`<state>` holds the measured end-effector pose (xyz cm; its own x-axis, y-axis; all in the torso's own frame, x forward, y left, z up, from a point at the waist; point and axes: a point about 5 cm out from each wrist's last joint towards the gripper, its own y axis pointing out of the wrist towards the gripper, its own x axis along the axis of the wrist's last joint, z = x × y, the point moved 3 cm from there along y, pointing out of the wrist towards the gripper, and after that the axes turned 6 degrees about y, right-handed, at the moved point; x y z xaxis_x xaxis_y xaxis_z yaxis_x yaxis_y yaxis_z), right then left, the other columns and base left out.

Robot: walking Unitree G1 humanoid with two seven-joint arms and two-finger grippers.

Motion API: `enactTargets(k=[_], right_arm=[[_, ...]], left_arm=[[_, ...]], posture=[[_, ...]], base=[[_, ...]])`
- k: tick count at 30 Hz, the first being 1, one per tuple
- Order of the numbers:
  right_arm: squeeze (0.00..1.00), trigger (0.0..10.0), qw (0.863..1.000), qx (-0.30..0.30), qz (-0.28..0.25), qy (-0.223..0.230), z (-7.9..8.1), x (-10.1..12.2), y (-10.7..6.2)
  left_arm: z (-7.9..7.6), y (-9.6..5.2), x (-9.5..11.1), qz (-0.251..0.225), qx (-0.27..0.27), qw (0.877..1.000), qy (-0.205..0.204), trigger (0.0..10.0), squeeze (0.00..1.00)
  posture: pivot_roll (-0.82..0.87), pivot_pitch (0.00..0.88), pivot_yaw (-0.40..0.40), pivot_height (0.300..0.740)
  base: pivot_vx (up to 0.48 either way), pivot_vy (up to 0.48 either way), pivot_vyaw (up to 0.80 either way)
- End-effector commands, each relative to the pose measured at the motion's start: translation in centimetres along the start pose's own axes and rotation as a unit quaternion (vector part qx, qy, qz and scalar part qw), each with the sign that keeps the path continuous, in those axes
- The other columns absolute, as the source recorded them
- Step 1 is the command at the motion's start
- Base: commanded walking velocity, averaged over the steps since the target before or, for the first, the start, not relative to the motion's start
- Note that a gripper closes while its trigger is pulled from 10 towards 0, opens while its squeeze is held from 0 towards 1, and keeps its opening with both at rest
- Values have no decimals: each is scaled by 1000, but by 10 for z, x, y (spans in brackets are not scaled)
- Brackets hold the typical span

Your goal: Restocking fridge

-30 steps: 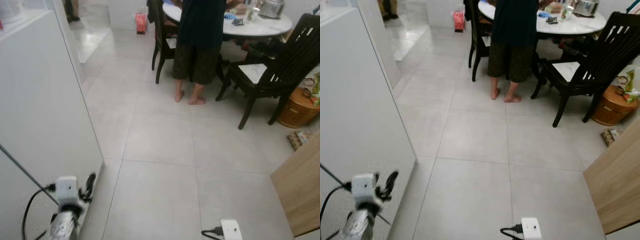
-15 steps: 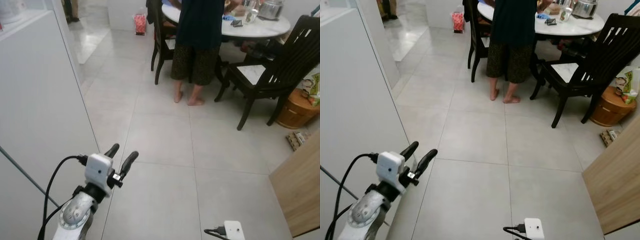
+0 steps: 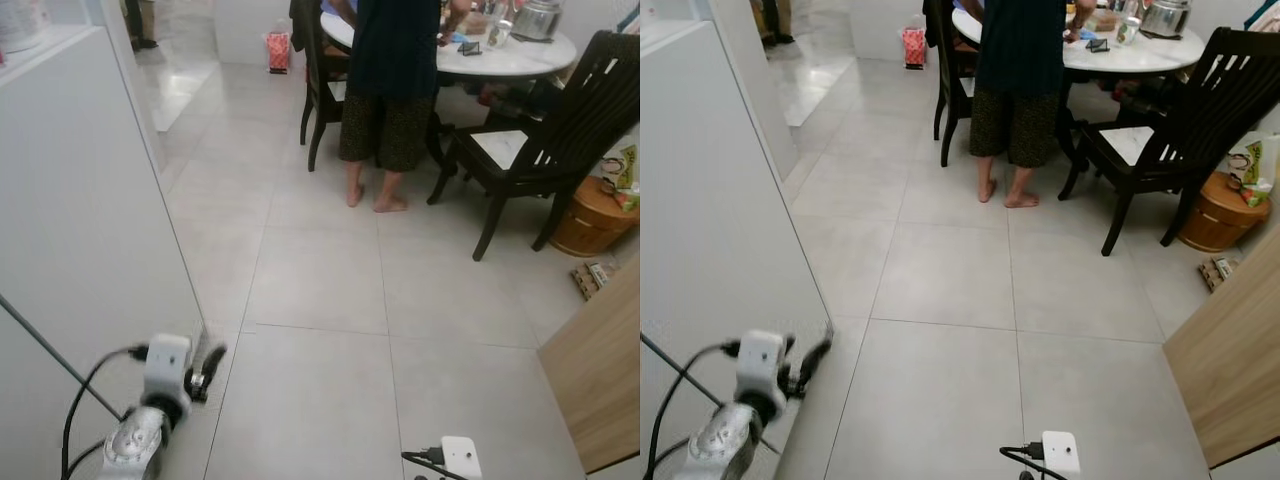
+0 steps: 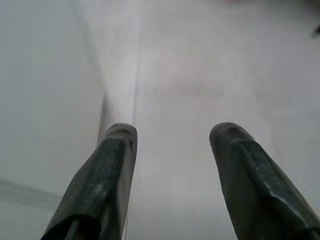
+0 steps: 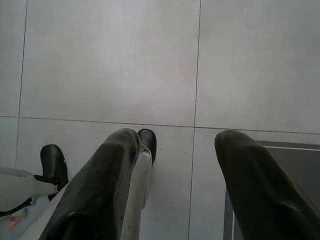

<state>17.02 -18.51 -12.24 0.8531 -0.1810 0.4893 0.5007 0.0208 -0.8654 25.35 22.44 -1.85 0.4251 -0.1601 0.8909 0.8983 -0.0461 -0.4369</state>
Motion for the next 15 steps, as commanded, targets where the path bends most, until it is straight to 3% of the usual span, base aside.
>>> enactTargets(k=[1, 4, 6, 7, 8, 9, 10, 11, 12, 14, 15], right_arm=[[0, 10000, 1000, -2, 0, 8, -1, -3, -1], [0, 10000, 1000, -1, 1, 9, 0, -4, -1], [0, 10000, 1000, -1, 1, 9, 0, -4, -1], [0, 10000, 1000, 1, 3, 6, 0, -5, -1], [0, 10000, 1000, 1, 3, 6, 0, -5, -1], [0, 10000, 1000, 3, 4, 5, 1, -5, -1], [0, 10000, 1000, 5, 7, 5, 1, -7, -1], [0, 10000, 1000, 5, 7, 5, 1, -7, -1], [0, 10000, 1000, 6, 6, 11, 1, -7, -1], [0, 10000, 1000, 6, 3, 20, 0, -6, -1], [0, 10000, 1000, 9, 6, 12, 1, -7, -1]], left_arm=[[11, -1, -19, 41, 18, 999, 7, 10000, 0], [12, -4, -49, 109, 19, 994, 25, 10000, 0], [11, -5, -57, 128, 19, 991, 26, 10000, 0], [6, -8, -67, 155, 9, 984, 88, 10000, 0], [6, -8, -67, 155, 9, 984, 88, 10000, 0], [-6, -14, -85, 198, -17, 970, 142, 10000, 0], [-5, -17, -94, 241, 8, 956, 170, 10000, 0], [-5, -17, -94, 241, 8, 956, 170, 10000, 0], [-11, -10, -86, 209, 20, 973, 101, 10000, 0], [-11, -10, -87, 217, 26, 972, 88, 10000, 0], [-6, -13, -94, 242, 39, 966, 84, 10000, 0]], posture=[[-96, 0, -48, 740], [-98, 0, -48, 740], [-94, 0, -46, 740], [-92, 0, -46, 740], [-92, 0, -46, 740], [-101, 0, -39, 740], [-119, 0, -34, 740], [-119, 0, -34, 740], [-111, 0, -43, 740], [-79, 0, -59, 740], [-95, 0, -56, 740]], base=[[0, 0, 0], [0, 0, 0], [0, 0, 0], [0, 0, 0], [0, 0, 0], [0, 0, 0], [0, 0, 0], [0, 0, 0], [0, 0, 0], [0, 0, 0], [0, 0, 0]])
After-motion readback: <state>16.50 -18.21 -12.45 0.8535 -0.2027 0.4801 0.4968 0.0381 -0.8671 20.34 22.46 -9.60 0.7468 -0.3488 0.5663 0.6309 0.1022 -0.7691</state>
